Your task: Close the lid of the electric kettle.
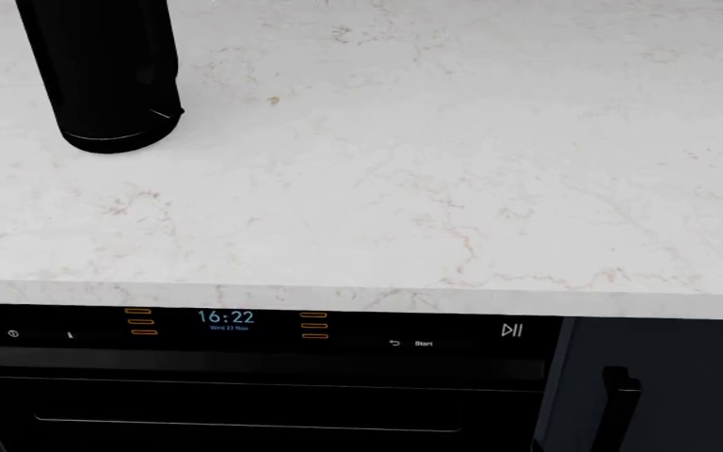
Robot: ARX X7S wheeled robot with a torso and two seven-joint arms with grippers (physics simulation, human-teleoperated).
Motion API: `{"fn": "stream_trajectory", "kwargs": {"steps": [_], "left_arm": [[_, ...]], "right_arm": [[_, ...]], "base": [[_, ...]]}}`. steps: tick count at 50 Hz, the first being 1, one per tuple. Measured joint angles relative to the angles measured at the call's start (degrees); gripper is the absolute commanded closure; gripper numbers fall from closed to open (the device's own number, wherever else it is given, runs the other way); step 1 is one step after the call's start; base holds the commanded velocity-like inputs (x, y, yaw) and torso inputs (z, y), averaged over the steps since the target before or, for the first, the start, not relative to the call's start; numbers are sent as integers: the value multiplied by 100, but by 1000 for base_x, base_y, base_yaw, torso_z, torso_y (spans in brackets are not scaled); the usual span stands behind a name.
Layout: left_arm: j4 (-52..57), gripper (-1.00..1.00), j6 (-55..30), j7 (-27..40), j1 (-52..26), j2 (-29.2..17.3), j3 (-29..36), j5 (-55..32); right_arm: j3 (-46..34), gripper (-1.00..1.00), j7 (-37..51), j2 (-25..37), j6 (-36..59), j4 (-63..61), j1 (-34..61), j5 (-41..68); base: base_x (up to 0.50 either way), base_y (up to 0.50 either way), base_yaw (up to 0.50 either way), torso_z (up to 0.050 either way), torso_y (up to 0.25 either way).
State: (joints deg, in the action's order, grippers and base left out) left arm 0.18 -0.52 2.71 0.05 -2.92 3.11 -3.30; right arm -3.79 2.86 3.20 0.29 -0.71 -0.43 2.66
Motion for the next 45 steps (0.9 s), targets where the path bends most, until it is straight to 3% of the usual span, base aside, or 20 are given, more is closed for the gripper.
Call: {"fn": "stream_trajectory", "kwargs": {"steps": [38, 45], "left_arm": [[188, -100, 103, 325, 29, -319, 306, -216], [516, -100, -52, 325, 126, -401, 358, -326]], "right_arm": [[-372, -100, 297, 283, 37, -41, 12, 185], [-410, -100, 347, 330, 138, -157, 9, 237]], "base": [[0, 0, 0, 50, 5], [0, 0, 0, 0, 0]]}}
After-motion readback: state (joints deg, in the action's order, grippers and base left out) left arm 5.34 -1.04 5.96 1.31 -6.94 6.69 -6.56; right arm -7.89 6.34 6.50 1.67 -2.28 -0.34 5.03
